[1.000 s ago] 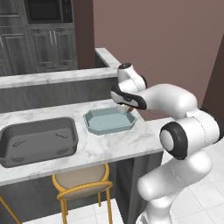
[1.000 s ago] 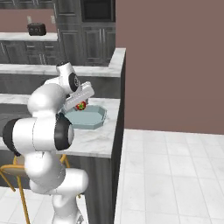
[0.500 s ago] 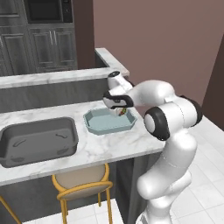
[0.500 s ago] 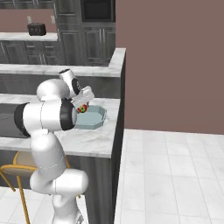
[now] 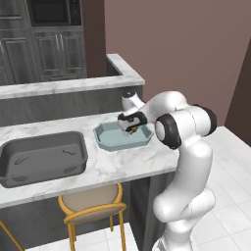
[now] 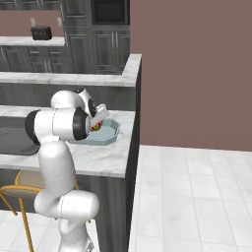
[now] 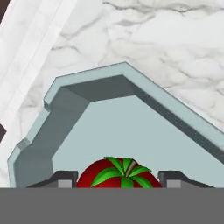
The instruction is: Place the cold items (lime and tomato) from the fridge in one tupperware on the dining counter. Place the warm items (hot dog and kebab skewer) in the stove area in another tupperware.
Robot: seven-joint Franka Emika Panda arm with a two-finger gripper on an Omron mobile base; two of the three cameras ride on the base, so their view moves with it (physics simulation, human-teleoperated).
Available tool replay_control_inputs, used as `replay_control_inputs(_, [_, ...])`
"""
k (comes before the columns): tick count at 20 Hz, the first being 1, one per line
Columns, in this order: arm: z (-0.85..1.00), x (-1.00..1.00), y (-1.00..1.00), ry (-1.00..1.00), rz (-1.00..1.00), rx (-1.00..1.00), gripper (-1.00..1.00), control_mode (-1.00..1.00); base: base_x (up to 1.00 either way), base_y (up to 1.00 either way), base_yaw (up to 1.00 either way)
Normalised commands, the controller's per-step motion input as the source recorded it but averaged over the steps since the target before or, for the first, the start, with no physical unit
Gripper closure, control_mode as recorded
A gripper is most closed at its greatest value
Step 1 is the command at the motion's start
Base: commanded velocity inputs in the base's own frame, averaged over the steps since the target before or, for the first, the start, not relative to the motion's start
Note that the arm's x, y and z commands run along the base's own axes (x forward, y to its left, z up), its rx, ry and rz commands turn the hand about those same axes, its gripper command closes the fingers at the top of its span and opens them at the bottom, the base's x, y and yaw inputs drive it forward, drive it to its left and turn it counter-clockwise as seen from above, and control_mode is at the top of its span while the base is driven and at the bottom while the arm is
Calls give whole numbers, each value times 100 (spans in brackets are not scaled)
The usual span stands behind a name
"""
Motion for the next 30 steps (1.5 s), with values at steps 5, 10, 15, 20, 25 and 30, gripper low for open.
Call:
replay_control_inputs(5, [-36,78,0,3,0,0,100,-100,0,0,0])
replay_control_inputs(10, [-35,74,0,13,0,0,100,-100,0,0,0])
replay_control_inputs(15, [-23,46,0,6,0,0,-100,-100,0,0,0])
replay_control_inputs(20, [6,-50,-4,-25,-5,5,-100,-100,0,0,0])
replay_control_inputs(25, [41,-50,-3,-23,-5,13,-100,-100,0,0,0])
replay_control_inputs(30, [64,-46,-8,-12,-1,14,-100,-100,0,0,0])
